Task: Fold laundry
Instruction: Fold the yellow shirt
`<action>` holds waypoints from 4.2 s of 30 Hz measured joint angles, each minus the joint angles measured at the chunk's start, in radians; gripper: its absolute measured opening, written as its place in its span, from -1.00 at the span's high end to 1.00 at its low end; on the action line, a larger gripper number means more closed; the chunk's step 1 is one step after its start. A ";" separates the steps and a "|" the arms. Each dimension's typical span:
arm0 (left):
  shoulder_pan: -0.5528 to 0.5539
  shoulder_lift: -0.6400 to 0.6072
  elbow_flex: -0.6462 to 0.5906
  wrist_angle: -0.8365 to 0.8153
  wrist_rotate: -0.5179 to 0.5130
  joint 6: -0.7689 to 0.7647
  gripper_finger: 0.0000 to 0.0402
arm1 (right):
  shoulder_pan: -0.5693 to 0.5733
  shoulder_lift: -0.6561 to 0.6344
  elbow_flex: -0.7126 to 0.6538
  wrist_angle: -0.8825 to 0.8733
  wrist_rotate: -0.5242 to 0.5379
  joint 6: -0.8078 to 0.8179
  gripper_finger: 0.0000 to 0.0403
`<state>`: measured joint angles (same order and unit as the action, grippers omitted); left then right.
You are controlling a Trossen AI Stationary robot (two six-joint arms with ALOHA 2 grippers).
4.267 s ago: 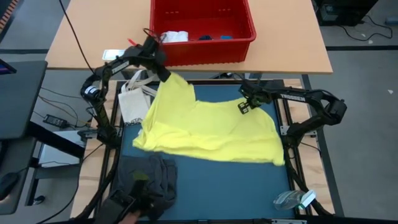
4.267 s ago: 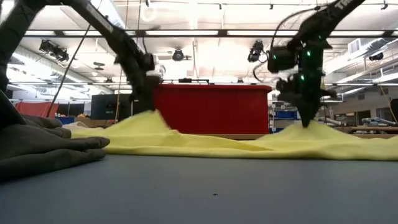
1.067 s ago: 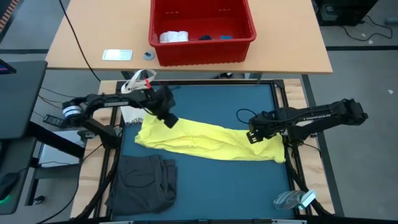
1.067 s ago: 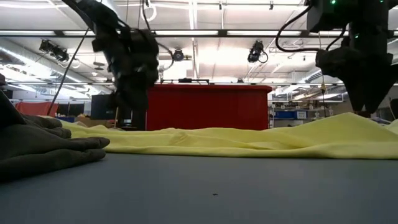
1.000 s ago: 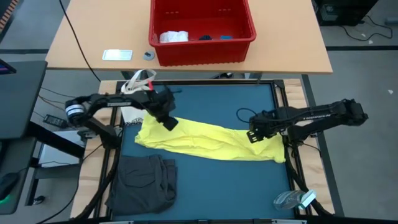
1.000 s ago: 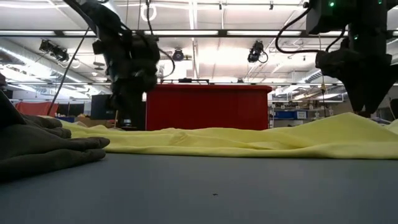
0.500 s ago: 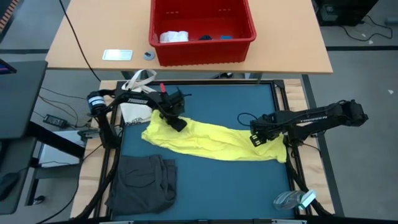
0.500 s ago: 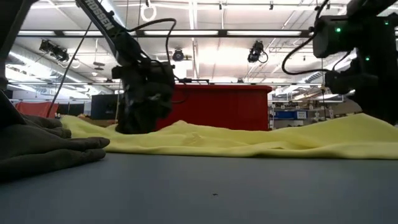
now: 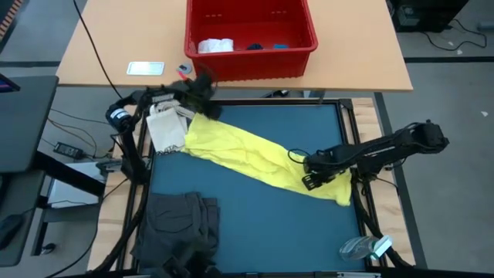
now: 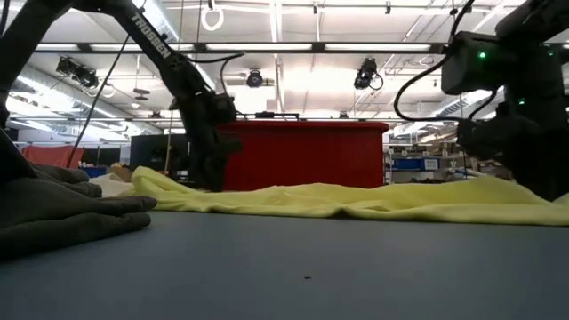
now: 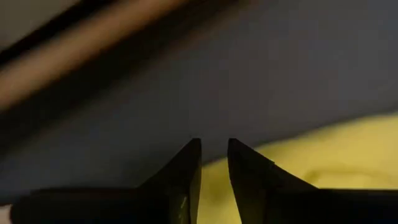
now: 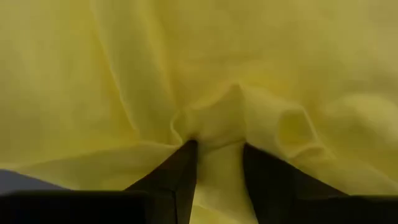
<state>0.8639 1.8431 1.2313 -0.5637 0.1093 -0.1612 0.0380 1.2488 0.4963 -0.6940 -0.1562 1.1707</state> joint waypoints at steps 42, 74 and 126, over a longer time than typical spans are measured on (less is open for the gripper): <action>-0.188 -0.066 -0.271 0.318 0.079 -0.203 0.98 | 0.444 0.360 0.282 0.291 -0.032 0.111 0.38; -1.145 -0.414 -0.410 0.524 -0.325 -0.847 0.98 | 0.487 0.391 0.288 0.649 0.235 -0.356 0.17; -1.645 -0.075 -0.132 0.489 -0.557 -0.986 0.51 | 0.464 0.673 0.371 1.074 0.112 -0.490 0.67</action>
<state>-0.7811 1.7683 1.0988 -0.0745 -0.4479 -1.1476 0.5017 1.9215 0.8673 0.3800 -0.0438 0.6811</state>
